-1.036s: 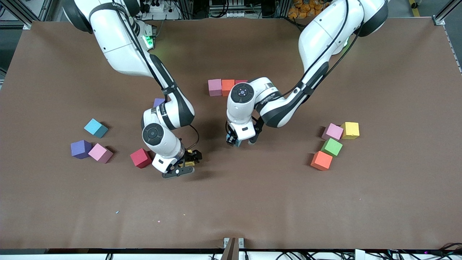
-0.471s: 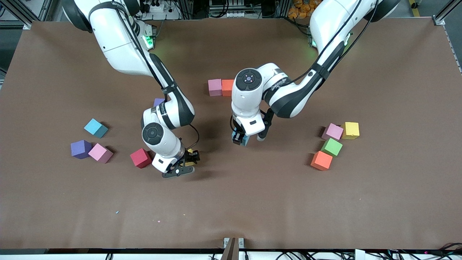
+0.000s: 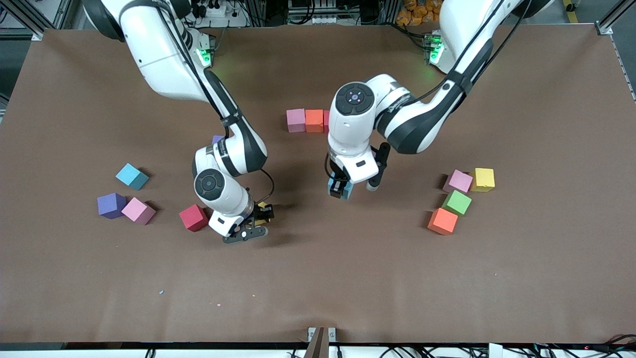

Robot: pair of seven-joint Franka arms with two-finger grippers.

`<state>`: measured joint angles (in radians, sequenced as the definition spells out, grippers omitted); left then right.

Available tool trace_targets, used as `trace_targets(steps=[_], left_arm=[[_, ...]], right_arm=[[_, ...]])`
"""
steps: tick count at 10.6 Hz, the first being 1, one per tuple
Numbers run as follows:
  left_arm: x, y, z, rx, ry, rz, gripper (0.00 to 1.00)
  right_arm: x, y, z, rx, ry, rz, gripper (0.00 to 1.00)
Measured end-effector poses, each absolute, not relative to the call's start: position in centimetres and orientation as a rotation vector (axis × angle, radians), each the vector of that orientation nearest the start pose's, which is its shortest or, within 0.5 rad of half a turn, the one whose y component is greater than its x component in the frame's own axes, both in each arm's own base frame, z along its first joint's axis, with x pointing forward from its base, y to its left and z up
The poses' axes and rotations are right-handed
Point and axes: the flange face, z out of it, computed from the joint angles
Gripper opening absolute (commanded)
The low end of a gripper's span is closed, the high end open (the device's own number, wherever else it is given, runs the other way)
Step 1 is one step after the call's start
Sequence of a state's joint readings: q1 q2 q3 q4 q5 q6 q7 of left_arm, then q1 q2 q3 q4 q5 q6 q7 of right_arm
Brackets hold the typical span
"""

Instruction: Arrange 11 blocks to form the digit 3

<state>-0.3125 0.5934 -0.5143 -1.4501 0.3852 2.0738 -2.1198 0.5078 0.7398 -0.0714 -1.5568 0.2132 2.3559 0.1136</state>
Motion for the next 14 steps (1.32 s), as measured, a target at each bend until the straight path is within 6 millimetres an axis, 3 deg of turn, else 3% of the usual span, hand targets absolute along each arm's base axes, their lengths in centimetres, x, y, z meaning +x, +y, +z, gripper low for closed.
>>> trace_targets(steps=[3,5,7,9,11,14], left_arm=[[55.1,-43.8,42.3,-2.696,-1.796,-0.097,0.0],[55.2,-42.1,44.0,-2.722,-1.765,-0.123,0.0],[55.3,-41.1,45.5,-2.744,-1.753,-0.146,0.0],[55.6,-39.0,47.1,-2.75,-1.788,-0.06,0.0],[55.5,-36.4,46.9,-2.75,-1.777,0.01,0.0],[54.6,-36.7,46.9,-2.774,-1.758,0.097,0.0]], right_arm=[[60.8,33.7,26.5,-2.994,-0.208,-0.038,0.4],[57.3,36.5,27.5,-2.997,-0.141,-0.008,0.4],[53.7,37.9,27.4,-2.998,-0.077,-0.007,0.4],[50.3,38.7,26.5,-2.999,-0.045,-0.016,0.4],[47.1,40.2,24.9,-3.0,-0.007,-0.024,0.41],[43.4,41.6,22.8,-3.007,0.003,-0.024,0.41]])
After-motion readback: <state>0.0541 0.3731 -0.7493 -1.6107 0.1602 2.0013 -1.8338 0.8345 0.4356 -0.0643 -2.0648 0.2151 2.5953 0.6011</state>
